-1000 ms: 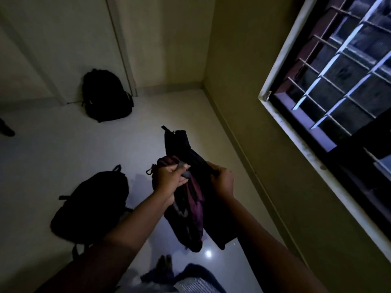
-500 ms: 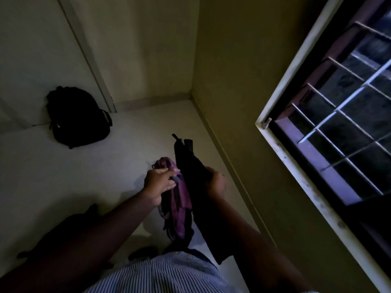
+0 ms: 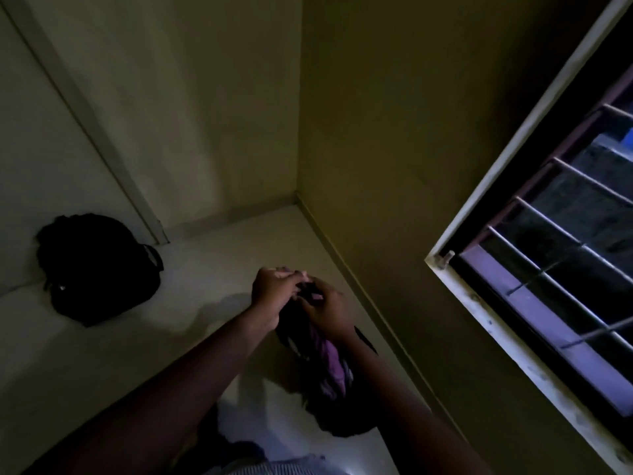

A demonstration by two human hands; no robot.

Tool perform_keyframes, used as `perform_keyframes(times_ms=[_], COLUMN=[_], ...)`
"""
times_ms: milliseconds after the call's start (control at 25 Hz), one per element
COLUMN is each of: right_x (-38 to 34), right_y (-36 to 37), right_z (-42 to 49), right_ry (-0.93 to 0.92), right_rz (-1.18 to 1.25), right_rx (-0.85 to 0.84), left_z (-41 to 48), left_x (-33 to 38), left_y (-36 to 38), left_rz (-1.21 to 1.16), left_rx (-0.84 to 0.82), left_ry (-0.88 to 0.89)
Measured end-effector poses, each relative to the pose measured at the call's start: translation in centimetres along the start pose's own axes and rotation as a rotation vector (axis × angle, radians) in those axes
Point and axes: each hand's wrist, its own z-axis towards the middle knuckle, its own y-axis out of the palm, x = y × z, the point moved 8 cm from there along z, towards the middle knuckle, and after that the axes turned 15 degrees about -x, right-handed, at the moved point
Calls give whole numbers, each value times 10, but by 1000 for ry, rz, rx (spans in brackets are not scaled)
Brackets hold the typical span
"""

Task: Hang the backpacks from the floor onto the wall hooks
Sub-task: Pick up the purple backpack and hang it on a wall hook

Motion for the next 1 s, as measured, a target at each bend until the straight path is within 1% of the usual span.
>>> perform_keyframes(times_ms=[80,160,280,400,520,560,600,680,760,840,920,1000], right_x=[-29,-59,-106,-141,-176,-189,-201,-226,-246,-263,-294,-324], right_y=[-11,-19,-17,-16,-8,-6,-6,-14,-28,-47,-70,-95], right_z=[33,63,116,161,203,218,234,263,297,331,372,400], right_ry=[7,0,-28,-53,-111,-135,-154,-202,-244,-265,-316,-361], right_rz=[-13,-59,-37,-17,-45,-52,-59,-55,-6,60,167,325], right_rx=[112,186,208,261,274,261,248,245,262,285,296,300], left_z=[28,49,72,86,105,114,124,142,162,178,203,222], left_x=[34,64,108,149,186,196,206,232,262,297,346,393], left_y=[-30,-59,-111,-163,-196,-207,-221,-250,-271,-285,-300,-306], left_rz=[81,158,257,371,523,576,594,534,475,482,455,427], left_rx=[-19,-36,-64,-17,-114,-124,-100,-37,-42,-39,-54,-91], left_ry=[55,87,155,275,387,407,413,435,499,561,643,714])
